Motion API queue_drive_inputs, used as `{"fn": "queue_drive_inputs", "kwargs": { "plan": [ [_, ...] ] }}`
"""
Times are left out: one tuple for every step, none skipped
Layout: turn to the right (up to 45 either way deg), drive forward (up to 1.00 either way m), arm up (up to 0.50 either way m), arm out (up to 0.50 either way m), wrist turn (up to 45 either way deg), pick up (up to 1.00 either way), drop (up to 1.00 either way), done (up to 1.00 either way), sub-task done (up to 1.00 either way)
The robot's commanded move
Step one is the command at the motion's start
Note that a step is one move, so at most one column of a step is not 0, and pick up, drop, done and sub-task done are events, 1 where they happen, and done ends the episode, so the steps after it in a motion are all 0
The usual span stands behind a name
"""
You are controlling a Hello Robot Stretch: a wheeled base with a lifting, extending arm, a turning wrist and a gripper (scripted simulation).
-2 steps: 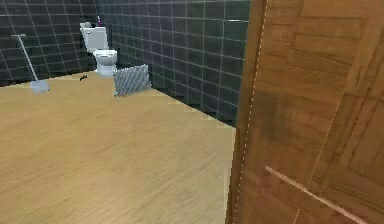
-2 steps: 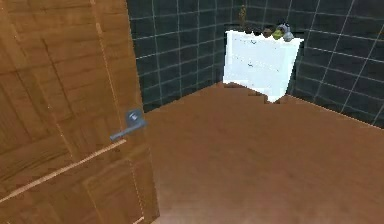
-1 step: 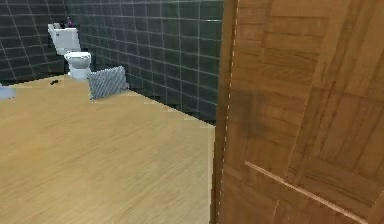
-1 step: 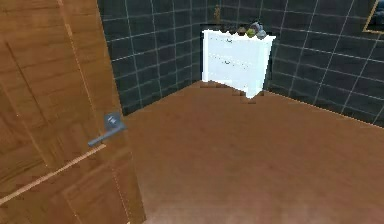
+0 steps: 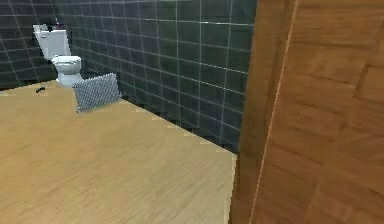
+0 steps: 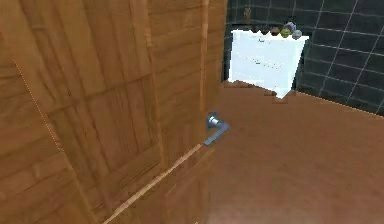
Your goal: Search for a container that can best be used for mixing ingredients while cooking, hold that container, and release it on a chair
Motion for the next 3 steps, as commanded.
{"fn": "queue_drive_inputs", "kwargs": {
  "plan": [
    [-45.0,0.00,0.00,0.00,0.0,0.00,0.00,0.00,0.00],
    [-12.0,0.00,0.00,0.00,0.0,0.00,0.00,0.00,0.00],
    [0.0,1.00,0.00,0.00,0.0,0.00,0.00,0.00,0.00]
  ]
}}
